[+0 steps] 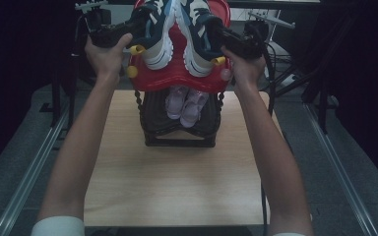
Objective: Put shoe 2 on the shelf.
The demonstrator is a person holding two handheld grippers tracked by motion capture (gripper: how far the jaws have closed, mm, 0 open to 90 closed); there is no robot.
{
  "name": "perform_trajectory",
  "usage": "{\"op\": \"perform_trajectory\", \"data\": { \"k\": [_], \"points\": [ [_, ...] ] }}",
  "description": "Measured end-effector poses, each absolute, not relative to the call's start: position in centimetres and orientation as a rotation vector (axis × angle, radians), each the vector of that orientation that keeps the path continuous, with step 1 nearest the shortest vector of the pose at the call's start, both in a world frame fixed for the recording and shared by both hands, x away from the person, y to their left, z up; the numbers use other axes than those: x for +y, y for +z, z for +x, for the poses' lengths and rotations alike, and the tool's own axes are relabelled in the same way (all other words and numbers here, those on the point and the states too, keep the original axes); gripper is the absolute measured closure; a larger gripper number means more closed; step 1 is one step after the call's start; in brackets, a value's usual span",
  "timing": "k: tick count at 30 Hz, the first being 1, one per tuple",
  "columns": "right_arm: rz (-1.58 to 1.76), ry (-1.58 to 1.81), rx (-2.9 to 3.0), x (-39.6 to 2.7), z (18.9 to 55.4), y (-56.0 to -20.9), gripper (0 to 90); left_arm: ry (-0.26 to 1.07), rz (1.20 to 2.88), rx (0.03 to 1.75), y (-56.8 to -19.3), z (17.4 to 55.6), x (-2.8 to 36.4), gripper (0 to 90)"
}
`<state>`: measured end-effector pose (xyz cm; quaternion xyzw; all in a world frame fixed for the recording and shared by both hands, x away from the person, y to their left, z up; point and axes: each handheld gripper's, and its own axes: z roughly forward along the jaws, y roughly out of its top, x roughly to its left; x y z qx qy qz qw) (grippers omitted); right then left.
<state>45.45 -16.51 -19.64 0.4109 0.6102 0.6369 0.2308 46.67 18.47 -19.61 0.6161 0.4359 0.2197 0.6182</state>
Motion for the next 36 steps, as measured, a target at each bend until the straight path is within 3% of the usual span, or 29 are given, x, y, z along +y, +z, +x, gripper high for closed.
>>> {"op": "perform_trajectory", "data": {
  "k": [10, 20, 22, 26, 36],
  "points": [
    [1.093, 1.714, 1.655, -15.2, 45.2, -19.8, 67.0, 0.542, 1.439, 1.030, -20.1, 46.9, 18.1, 69.4],
    [1.073, 1.720, 1.696, -14.9, 45.7, -20.3, 59.0, 0.423, 1.466, 1.008, -20.4, 47.4, 17.7, 48.1],
    [1.077, 1.745, 1.706, -15.1, 45.8, -20.3, 53.8, 0.392, 1.470, 1.012, -20.6, 47.5, 17.9, 43.4],
    [1.071, 1.793, 1.716, -15.6, 46.0, -20.5, 46.4, 0.368, 1.457, 0.994, -20.5, 47.5, 18.1, 39.1],
    [1.054, 1.936, 1.698, -17.0, 46.0, -20.2, 44.5, 0.338, 1.448, 0.948, -20.0, 46.5, 19.2, 32.9]
  ]
}}
